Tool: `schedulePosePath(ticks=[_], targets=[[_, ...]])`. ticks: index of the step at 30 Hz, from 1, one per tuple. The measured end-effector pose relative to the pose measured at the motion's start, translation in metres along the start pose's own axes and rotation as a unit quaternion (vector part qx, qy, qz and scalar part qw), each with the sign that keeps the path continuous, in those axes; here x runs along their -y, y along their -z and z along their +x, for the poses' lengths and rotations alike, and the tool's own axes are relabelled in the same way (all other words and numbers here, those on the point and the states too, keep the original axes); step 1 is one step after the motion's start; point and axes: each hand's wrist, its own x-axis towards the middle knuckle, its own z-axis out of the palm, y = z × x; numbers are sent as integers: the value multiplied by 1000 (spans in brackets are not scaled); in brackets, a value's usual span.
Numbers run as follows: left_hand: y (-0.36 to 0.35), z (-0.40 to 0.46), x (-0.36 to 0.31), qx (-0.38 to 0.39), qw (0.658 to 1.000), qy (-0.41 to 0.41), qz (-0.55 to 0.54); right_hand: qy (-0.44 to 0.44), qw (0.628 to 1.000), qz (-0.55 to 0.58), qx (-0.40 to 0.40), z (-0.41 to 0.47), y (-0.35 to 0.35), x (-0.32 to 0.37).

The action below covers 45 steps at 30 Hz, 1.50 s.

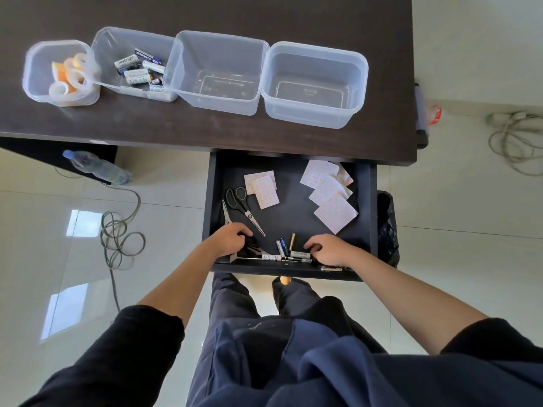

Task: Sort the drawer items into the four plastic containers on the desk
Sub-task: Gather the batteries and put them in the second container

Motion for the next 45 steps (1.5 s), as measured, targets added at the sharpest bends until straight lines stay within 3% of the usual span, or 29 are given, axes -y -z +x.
schedulePosePath(ticks=[6, 12, 19, 23, 29, 34, 40, 45], targets=[[-6, 2, 2, -21, 1000, -15, 6, 18, 995, 5, -99, 10, -12, 9], [-11, 6, -1, -53, 998, -15, 20, 55, 996, -48, -51, 18, -19, 30], [13, 21, -5, -109, 993, -32, -16, 53, 996, -29, -60, 19, -24, 27], [25, 27, -12, -91, 995, -32, -18, 49, 997, -34, -54, 19, -24, 28], [-11, 6, -21, -142, 987, -69, 3, 64, 997, -25, -17, 21, -25, 28], [-38, 3, -20, -12, 990, -91, 107, 29, 988, 68, -136, 20, -18, 15], [-42, 13, -26, 75, 980, -96, 160, 17, 999, -22, -16, 16, -15, 9], [-49, 18, -26, 94, 984, -73, 134, 14, 999, -29, 2, 14, -12, 14]])
